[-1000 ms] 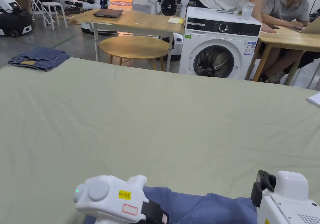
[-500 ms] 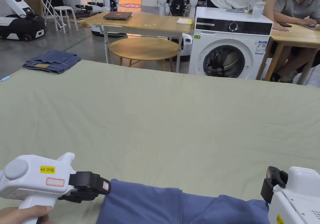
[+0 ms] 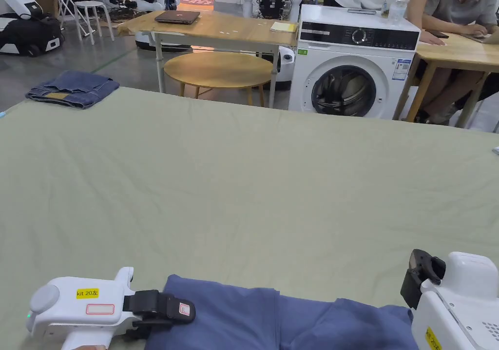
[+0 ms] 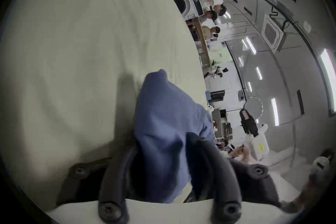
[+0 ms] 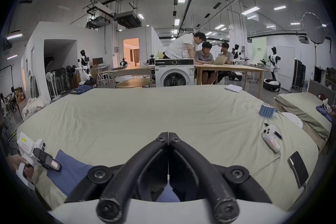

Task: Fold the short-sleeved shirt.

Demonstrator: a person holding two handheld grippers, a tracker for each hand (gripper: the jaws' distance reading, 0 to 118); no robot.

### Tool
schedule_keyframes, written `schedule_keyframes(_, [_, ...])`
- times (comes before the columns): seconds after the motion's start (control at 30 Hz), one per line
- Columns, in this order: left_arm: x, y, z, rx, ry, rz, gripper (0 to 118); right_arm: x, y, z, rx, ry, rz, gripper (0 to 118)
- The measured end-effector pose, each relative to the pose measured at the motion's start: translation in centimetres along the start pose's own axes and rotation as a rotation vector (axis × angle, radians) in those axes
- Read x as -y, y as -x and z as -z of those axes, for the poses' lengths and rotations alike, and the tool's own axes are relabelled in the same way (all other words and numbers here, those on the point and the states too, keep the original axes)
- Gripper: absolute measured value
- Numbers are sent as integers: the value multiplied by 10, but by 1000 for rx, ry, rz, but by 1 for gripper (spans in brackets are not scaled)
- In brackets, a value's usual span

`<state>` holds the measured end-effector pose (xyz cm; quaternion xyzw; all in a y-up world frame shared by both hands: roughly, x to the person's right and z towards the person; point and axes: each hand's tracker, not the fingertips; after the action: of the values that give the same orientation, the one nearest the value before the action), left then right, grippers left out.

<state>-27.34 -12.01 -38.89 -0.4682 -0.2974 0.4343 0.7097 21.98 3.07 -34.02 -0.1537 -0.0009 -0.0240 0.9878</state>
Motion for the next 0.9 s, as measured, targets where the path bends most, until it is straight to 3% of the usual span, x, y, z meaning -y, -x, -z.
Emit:
schedule_keyframes(0.07, [1, 0, 4, -44, -4, 13, 11, 1, 0, 1, 0, 5, 1, 0])
schedule_keyframes(0.13, [2, 1, 1, -33, -25, 14, 6, 1, -1, 2, -1, 11, 3, 0])
schedule_keyframes(0.5, [3, -65, -43, -80, -127, 118, 3, 2, -7, 1, 7, 18, -6, 0])
schedule_keyframes(0.9, [2, -134, -127, -360, -227, 242, 3, 1, -7, 7, -3, 23, -2, 0])
